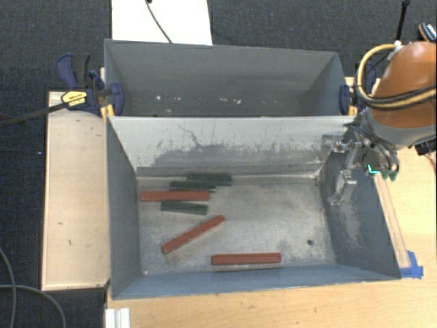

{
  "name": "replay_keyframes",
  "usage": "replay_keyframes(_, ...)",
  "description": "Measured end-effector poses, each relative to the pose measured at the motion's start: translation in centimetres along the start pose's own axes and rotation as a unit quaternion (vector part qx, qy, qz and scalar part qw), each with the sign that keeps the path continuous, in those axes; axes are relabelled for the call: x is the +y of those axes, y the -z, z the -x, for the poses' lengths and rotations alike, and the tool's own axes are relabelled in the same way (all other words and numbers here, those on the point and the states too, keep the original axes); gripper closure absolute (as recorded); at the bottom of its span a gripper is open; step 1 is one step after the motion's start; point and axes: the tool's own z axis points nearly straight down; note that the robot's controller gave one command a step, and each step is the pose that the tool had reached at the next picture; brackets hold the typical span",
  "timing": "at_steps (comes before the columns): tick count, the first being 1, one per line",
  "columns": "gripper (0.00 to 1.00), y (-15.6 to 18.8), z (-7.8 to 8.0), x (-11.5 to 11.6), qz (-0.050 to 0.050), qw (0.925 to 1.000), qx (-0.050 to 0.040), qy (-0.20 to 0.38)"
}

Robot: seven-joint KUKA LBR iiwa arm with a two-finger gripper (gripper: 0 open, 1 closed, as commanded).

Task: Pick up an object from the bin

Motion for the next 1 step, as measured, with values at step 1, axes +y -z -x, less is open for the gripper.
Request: replay_keyframes(1, 0.00, -10.07, -1.38, 5.61, 0.001, 0.9989, 0.0009, 0.048)
